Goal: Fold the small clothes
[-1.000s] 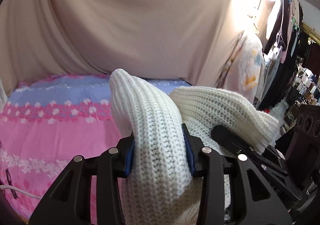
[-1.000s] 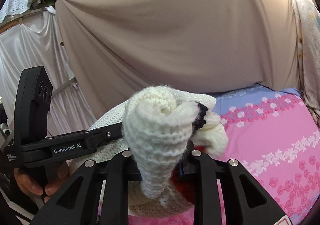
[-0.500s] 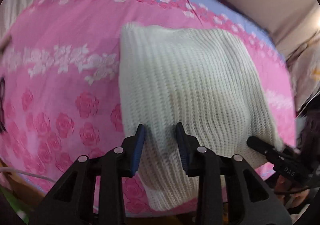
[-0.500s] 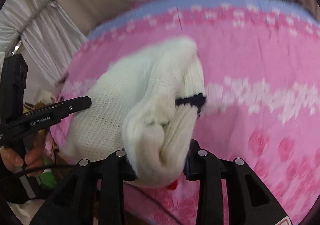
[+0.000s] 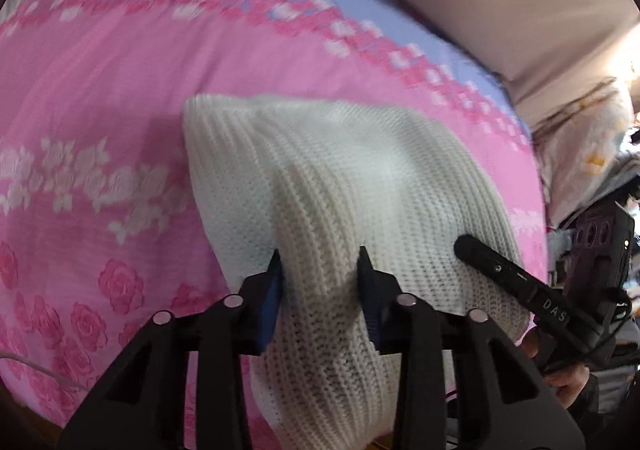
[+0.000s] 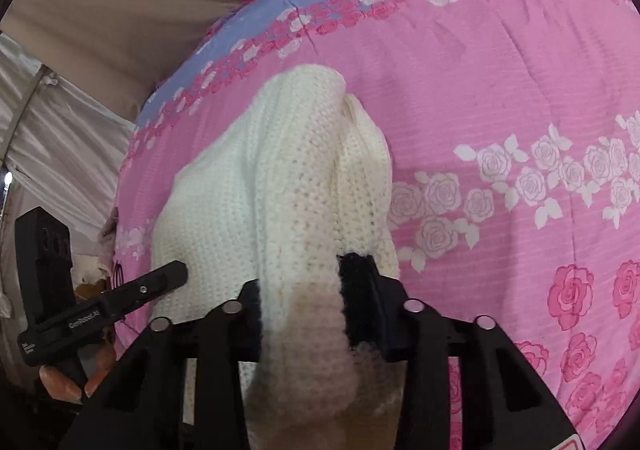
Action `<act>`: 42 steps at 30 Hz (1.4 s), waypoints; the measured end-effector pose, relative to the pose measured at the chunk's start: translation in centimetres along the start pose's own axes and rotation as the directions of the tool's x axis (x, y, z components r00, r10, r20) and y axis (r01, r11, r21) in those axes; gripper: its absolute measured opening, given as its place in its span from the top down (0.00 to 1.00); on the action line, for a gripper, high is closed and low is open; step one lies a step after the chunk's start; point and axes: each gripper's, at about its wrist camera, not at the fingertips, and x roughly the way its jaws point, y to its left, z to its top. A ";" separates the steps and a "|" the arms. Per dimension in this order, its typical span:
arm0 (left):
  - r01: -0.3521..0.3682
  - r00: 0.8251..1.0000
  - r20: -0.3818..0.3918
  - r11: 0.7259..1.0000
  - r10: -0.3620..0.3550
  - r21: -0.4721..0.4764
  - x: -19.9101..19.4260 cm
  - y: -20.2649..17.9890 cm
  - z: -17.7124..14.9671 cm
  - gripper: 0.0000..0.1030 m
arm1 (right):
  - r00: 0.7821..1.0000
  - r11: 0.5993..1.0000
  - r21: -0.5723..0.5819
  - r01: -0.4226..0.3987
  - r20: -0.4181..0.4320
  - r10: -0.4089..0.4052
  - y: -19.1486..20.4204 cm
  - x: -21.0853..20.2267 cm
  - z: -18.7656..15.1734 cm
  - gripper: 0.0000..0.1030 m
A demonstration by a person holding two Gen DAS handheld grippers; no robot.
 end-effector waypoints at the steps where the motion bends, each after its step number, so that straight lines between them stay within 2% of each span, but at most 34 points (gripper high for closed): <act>1: 0.017 1.000 0.023 1.000 -0.018 0.024 -1.0 -1.0 0.3 0.70 | 0.999 0.999 -0.046 0.006 0.050 -0.004 1.0 -1.7 0.1 0.72; 4: 0.004 0.994 0.108 0.991 -0.018 0.133 -2.8 -4.4 1.2 0.69 | 0.980 0.985 -0.160 0.061 0.197 -0.029 4.1 -6.1 0.1 0.72; 5: -0.017 0.994 0.114 0.988 0.000 0.152 -2.5 -4.9 1.6 0.65 | 0.971 0.980 -0.178 0.093 0.234 -0.050 4.5 -6.9 0.1 0.71; 6: -0.067 0.993 0.112 0.982 0.048 0.176 -1.3 -5.1 1.7 0.62 | 0.964 0.977 -0.175 0.121 0.255 -0.073 4.3 -7.0 0.2 0.70; 7: -0.100 0.991 0.105 0.977 0.081 0.187 -0.3 -5.1 1.6 0.60 | 0.965 0.977 -0.163 0.140 0.243 -0.097 3.6 -6.3 0.3 0.65; 8: -0.159 0.986 0.077 0.966 0.146 0.203 1.7 -4.8 1.4 0.60 | 0.967 0.972 -0.151 0.179 0.211 -0.145 2.4 -4.8 0.4 0.59; 9: -0.207 0.978 0.044 0.954 0.202 0.218 3.2 -4.4 0.9 0.60 | 0.962 0.961 -0.141 0.239 0.166 -0.215 1.0 -3.1 0.3 0.57; 10: -0.228 0.973 0.027 0.946 0.228 0.231 3.9 -4.3 0.4 0.59 | 0.951 0.945 -0.125 0.302 0.104 -0.290 -0.4 -1.7 0.2 0.61; 11: -0.246 0.969 0.054 0.940 0.240 0.236 3.0 -4.4 -0.3 0.58 | 0.945 0.941 -0.099 0.325 0.067 -0.319 -1.4 -1.5 -0.1 0.78; 12: -0.256 0.967 0.074 0.936 0.245 0.242 2.2 -4.7 -0.7 0.57 | 0.953 0.952 -0.071 0.297 0.077 -0.292 -1.8 -2.6 -0.4 0.80; 13: -0.268 0.963 0.085 0.929 0.255 0.255 1.3 -5.1 -1.1 0.50 | 0.961 0.965 -0.055 0.257 0.123 -0.249 -1.7 -4.5 -1.0 0.80; 15: -0.290 0.957 0.078 0.916 0.279 0.277 0.1 -5.4 -2.1 0.39 | 0.962 0.971 -0.073 0.227 0.175 -0.212 -0.8 -7.2 -1.6 0.79; 17: -0.290 0.956 0.046 0.918 0.289 0.271 -0.1 -4.7 -3.0 0.37 | 0.975 0.976 -0.104 0.190 0.136 -0.175 -0.3 -7.4 -2.3 0.72; 18: -0.256 0.966 0.029 0.935 0.257 0.246 -0.3 -4.1 -3.2 0.37 | 0.982 0.981 -0.097 0.168 0.100 -0.159 -0.7 -6.9 -2.5 0.66; 19: -0.209 0.977 0.007 0.956 0.212 0.205 -0.7 -3.5 -3.5 0.36 | 0.987 0.986 -0.065 0.151 0.072 -0.146 -1.4 -6.3 -2.8 0.54; 20: -0.149 0.988 -0.029 0.980 0.154 0.135 -1.3 -2.5 -3.8 0.32 | 0.988 0.989 -0.026 0.145 0.053 -0.143 -2.1 -5.7 -2.9 0.54; 21: -0.107 0.992 -0.056 0.991 0.112 0.082 -1.5 -1.8 -3.9 0.28 | 0.992 0.993 0.014 0.121 0.030 -0.121 -3.1 -5.2 -3.0 0.53; 22: -0.064 0.993 -0.097 0.998 0.066 0.022 -1.4 -1.0 -4.2 0.21 | 0.995 0.994 0.046 0.104 0.008 -0.104 -3.9 -4.7 -3.1 0.47; 23: -0.040 0.992 -0.123 0.999 0.038 -0.010 -1.1 -0.6 -4.4 0.21 | 0.996 0.993 0.075 0.091 -0.028 -0.089 -4.5 -3.9 -3.3 0.42; 25: 0.016 0.982 -0.188 0.998 -0.027 -0.058 0.0 0.0 -5.1 0.21 | 0.993 0.990 0.135 0.031 -0.116 -0.015 -5.5 -2.2 -4.0 0.42; 27: 0.072 0.969 -0.229 0.991 -0.096 -0.113 1.7 0.5 -5.6 0.23 | 0.987 0.983 0.185 -0.022 -0.150 0.050 -6.0 -1.2 -4.6 0.40; 28: 0.074 0.967 -0.232 0.989 -0.103 -0.131 2.3 0.7 -5.7 0.33 | 0.985 0.977 0.207 -0.046 -0.155 0.079 -6.1 -0.7 -4.9 0.37; 29: 0.080 0.964 -0.242 0.986 -0.113 -0.144 3.0 0.8 -5.6 0.51 | 0.983 0.973 0.222 -0.057 -0.156 0.094 -6.1 -0.4 -5.1 0.36; 30: 0.086 0.962 -0.246 0.985 -0.121 -0.149 3.3 0.7 -5.3 0.61 | 0.981 0.968 0.239 -0.075 -0.158 0.115 -6.1 0.0 -5.2 0.36; 31: 0.098 0.961 -0.243 0.984 -0.132 -0.149 3.1 0.3 -4.9 0.69 | 0.980 0.967 0.245 -0.078 -0.159 0.119 -6.0 0.3 -5.1 0.44; 32: 0.122 0.966 -0.212 0.984 -0.149 -0.132 2.1 -0.6 -4.1 0.73 | 0.982 0.968 0.236 -0.078 -0.151 0.116 -5.6 0.1 -4.8 0.58; 34: 0.184 0.972 -0.134 0.980 -0.192 -0.070 -0.6 -2.7 -2.6 0.74 | 0.990 0.980 0.177 -0.087 -0.092 0.104 -3.8 -2.0 -3.2 0.73; 35: 0.216 0.973 -0.078 0.976 -0.218 -0.026 -2.7 -4.1 -1.6 0.74 | 0.993 0.986 0.135 -0.098 -0.045 0.105 -2.8 -3.5 -2.3 0.76; 37: 0.268 0.964 -0.005 0.963 -0.268 0.027 -5.6 -5.9 -0.3 0.74 | 0.993 0.996 0.018 -0.084 0.083 0.082 0.3 -8.1 0.0 0.77; 40: 0.334 0.937 0.075 0.938 -0.341 0.093 -8.9 -7.8 0.7 0.73 | 0.966 0.986 -0.165 0.004 0.257 0.039 4.7 -14.5 2.3 0.79; 41: 0.338 0.933 0.088 0.934 -0.349 0.113 -9.4 -7.9 0.6 0.72 | 0.956 0.977 -0.209 0.034 0.293 0.029 5.3 -16.1 2.7 0.79; 42: 0.322 0.939 0.084 0.937 -0.334 0.131 -9.2 -7.8 0.1 0.71 | 0.949 0.969 -0.242 0.058 0.316 0.022 5.9 -17.2 2.8 0.79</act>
